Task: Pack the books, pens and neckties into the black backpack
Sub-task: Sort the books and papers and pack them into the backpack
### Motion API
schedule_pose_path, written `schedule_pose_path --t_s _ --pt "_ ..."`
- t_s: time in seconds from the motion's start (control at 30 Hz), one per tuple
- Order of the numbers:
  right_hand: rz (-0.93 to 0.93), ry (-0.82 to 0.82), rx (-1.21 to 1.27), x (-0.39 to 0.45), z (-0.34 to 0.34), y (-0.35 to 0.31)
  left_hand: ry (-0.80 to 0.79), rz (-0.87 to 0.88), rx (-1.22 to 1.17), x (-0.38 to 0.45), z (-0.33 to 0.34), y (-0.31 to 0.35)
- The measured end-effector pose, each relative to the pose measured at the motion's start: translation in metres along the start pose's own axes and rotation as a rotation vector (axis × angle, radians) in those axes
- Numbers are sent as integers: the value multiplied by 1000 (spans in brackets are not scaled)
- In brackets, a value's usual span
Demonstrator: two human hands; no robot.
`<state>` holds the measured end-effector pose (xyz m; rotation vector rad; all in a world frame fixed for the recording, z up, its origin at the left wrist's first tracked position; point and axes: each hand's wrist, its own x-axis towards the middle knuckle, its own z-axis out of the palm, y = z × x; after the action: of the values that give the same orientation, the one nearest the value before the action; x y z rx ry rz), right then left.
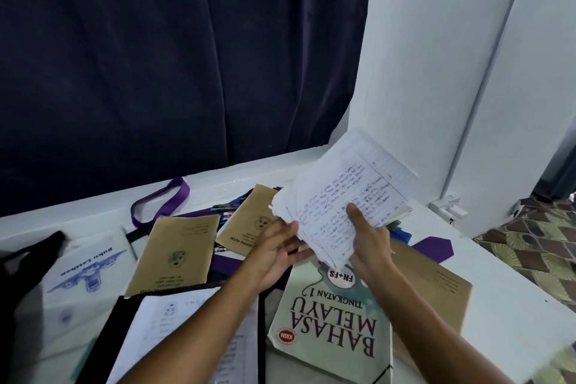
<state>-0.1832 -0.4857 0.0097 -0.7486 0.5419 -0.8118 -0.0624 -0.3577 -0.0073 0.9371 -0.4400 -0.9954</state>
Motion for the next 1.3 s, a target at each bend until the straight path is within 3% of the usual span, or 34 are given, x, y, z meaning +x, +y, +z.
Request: schedule_pose_path --t_s 0.1,0.2,0.3,0.4,0.57,0.7,0.8,0.87,1.0,1.07,1.13,1.23,1.3 --pt "17 -62 111 -11 23 20 213 149 -21 -6 24 -5" --pt "-41 -78 -6 -18 42 29 370 250 -6 -7 20 12" --pt "-66 -173 1 -15 40 18 389 222 104 -19 -6 37" --pt "66 -373 104 -11 29 -3 407 123 167 -37 -39 60" --pt "318 -587 -223 -5 29 0 424 48 243 -66 -74 71" --pt "272 -506 -514 -12 52 30 484 98 185 -88 -78 57" --pt "315 -518 -588 -15 63 45 517 71 99 -107 -88 50" --pt "442 -570 -467 -17 65 50 551 88 41 -118 -97 50" --pt "680 -712 134 -26 61 68 597 261 -114 -131 -107 50" --pt "630 -797 117 -41 62 82 624 313 -190 -133 -102 48" --pt "498 -839 -71 -60 69 97 639 306 -280 -133 -91 41" --pt "250 -731 -212 -83 83 110 584 313 -375 -132 -76 25" --pt "142 -628 -271 -91 84 109 599 316 -304 -137 -69 17"
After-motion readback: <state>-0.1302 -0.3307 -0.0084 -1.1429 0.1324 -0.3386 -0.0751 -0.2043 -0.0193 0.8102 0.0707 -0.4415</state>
